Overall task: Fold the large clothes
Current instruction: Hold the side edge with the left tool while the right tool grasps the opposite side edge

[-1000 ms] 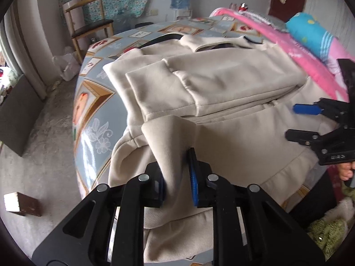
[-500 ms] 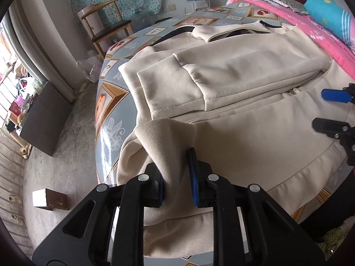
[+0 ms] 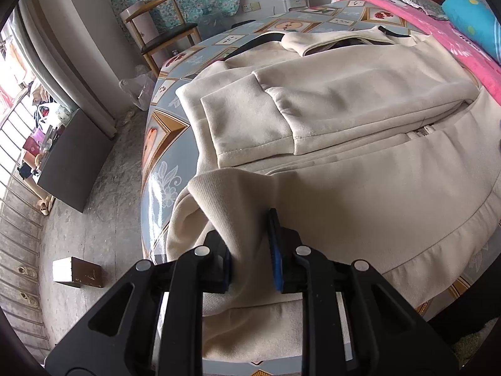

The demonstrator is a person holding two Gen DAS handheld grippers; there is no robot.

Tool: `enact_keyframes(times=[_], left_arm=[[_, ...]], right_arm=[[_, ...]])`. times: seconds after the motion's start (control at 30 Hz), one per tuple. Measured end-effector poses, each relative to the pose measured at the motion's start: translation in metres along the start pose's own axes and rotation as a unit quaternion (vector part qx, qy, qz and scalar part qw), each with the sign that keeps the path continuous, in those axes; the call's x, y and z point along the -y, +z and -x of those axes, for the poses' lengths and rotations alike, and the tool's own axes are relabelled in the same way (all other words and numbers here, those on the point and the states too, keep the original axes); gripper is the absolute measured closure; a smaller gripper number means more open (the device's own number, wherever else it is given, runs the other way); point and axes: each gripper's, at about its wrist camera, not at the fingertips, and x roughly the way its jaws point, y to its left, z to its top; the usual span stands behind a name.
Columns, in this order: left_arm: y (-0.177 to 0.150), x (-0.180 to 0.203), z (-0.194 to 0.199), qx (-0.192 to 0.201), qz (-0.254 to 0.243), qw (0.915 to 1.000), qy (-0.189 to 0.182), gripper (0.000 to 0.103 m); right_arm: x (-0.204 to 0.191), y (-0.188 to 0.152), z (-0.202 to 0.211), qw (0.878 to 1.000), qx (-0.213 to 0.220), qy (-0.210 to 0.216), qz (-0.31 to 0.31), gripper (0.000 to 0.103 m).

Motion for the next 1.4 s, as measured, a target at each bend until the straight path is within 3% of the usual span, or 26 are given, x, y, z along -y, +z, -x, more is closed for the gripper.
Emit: enact_keyframes(times=[0.13, 0.23, 0.4, 0.7, 1.13, 1.4], left_arm=[[-0.001, 0.0, 0.0, 0.002, 0.005, 1.0, 0.0, 0.083], [-0.001, -0.001, 0.0, 0.003, 0.008, 1.0, -0.001, 0.083], [-0.002, -0.001, 0.0, 0.003, 0.005, 1.0, -0.002, 0.083], [-0.001, -0.001, 0.0, 0.0, 0.002, 1.0, -0.003, 0.083], [0.0, -0.002, -0.001, -0.003, 0.003, 1.0, -0.009, 0.083], [0.0, -0.003, -0.001, -0.002, 0.005, 0.9999, -0.01, 0.083]], right_arm=[[0.047, 0.005, 0.008, 0.999, -0.007, -0.045, -0.014, 0.039], [0.072, 0.012, 0.008, 0.998, -0.006, -0.054, -0.027, 0.043], [0.099, 0.03, -0.009, 0.999, -0.011, -0.026, -0.044, 0.052], [0.106, 0.057, -0.047, 0.998, -0.034, 0.031, -0.039, 0.056], [0.111, 0.029, -0.03, 0.992, -0.086, 0.088, -0.041, 0.058], [0.127, 0.037, -0.051, 0.982, -0.099, 0.141, -0.082, 0.058]])
